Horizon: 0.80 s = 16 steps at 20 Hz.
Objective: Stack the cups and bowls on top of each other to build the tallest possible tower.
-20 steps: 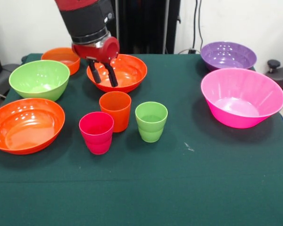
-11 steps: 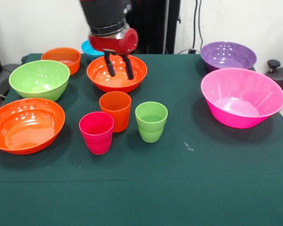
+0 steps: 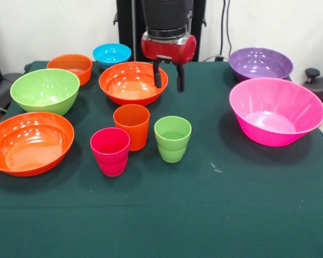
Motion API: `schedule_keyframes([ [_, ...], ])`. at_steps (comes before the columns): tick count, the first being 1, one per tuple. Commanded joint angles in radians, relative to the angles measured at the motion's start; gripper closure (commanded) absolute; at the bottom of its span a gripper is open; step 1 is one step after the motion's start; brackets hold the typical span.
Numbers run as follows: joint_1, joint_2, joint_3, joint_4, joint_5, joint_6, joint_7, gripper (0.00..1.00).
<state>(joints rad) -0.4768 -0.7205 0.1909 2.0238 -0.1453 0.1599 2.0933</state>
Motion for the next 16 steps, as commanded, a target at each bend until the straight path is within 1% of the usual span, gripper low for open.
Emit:
schedule_keyframes([
  [1,0.066,-0.040,-0.076,0.058,0.005,-0.052,0.171,0.00],
  [4,0.114,-0.065,-0.090,0.051,0.044,-0.011,0.191,0.00],
  [7,0.148,-0.094,-0.100,0.050,0.076,0.028,0.202,0.00],
  [13,0.193,-0.093,-0.095,0.066,0.123,0.004,0.213,0.00],
  [16,0.247,-0.061,-0.126,0.042,0.151,-0.021,0.228,0.00],
])
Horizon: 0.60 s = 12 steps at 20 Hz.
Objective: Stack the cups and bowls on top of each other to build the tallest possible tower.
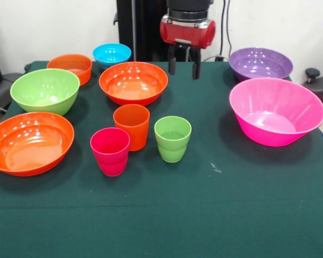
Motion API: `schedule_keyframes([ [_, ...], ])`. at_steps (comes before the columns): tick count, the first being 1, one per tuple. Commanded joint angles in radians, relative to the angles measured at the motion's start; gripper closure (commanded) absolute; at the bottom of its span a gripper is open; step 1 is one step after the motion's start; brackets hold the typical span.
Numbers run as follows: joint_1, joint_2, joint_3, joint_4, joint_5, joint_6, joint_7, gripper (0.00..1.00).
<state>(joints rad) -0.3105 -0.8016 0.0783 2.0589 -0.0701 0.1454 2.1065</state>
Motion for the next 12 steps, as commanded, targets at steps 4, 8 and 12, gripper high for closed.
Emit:
schedule_keyframes([
  [4,0.121,0.059,-0.034,-0.016,0.111,-0.039,0.222,0.00],
  [8,0.138,0.067,-0.046,-0.030,0.138,-0.031,0.209,0.00],
  [12,0.145,0.088,-0.046,-0.044,0.158,-0.044,0.198,0.00],
])
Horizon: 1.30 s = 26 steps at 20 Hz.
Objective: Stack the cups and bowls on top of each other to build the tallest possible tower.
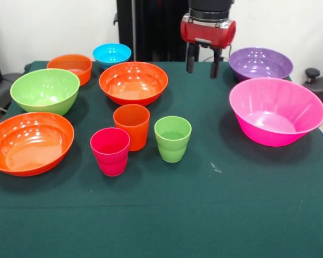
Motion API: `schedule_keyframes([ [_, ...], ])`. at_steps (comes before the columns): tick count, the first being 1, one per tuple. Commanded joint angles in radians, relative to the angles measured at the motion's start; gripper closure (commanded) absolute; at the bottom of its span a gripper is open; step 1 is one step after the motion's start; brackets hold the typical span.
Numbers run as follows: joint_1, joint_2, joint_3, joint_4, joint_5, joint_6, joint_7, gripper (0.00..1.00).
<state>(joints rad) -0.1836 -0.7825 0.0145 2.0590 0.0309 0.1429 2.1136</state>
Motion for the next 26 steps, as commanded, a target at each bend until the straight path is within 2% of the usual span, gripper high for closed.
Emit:
schedule_keyframes([
  [1,0.021,0.074,0.016,-0.047,0.061,-0.045,0.189,0.00],
  [9,0.039,0.123,0.015,-0.073,0.094,-0.081,0.181,0.00],
  [18,0.101,0.117,-0.006,-0.088,0.154,-0.055,0.196,0.00],
  [26,0.113,0.128,0.014,-0.102,0.196,-0.058,0.191,0.00],
])
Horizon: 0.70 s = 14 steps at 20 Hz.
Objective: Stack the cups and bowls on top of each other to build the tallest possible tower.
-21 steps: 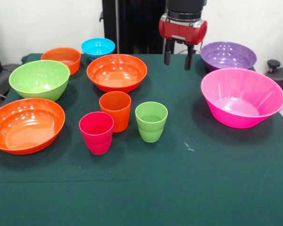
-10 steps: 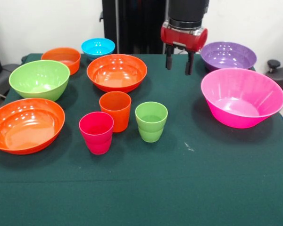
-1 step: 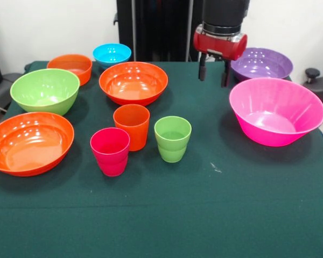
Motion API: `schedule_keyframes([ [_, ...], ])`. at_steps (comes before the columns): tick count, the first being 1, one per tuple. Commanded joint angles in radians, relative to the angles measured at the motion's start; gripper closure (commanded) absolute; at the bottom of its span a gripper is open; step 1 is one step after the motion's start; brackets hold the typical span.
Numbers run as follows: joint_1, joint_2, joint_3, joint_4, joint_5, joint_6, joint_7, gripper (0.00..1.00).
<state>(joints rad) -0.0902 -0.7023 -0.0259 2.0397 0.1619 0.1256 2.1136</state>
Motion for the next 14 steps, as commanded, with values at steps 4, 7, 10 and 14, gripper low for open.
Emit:
schedule_keyframes([
  [4,0.025,0.055,0.060,-0.095,0.084,-0.039,0.188,0.00],
  [7,0.038,0.061,0.051,-0.101,0.101,-0.039,0.192,0.00],
  [10,0.048,0.061,0.045,-0.105,0.119,-0.032,0.195,0.00],
  [14,0.068,0.055,0.034,-0.108,0.145,-0.017,0.199,0.00],
])
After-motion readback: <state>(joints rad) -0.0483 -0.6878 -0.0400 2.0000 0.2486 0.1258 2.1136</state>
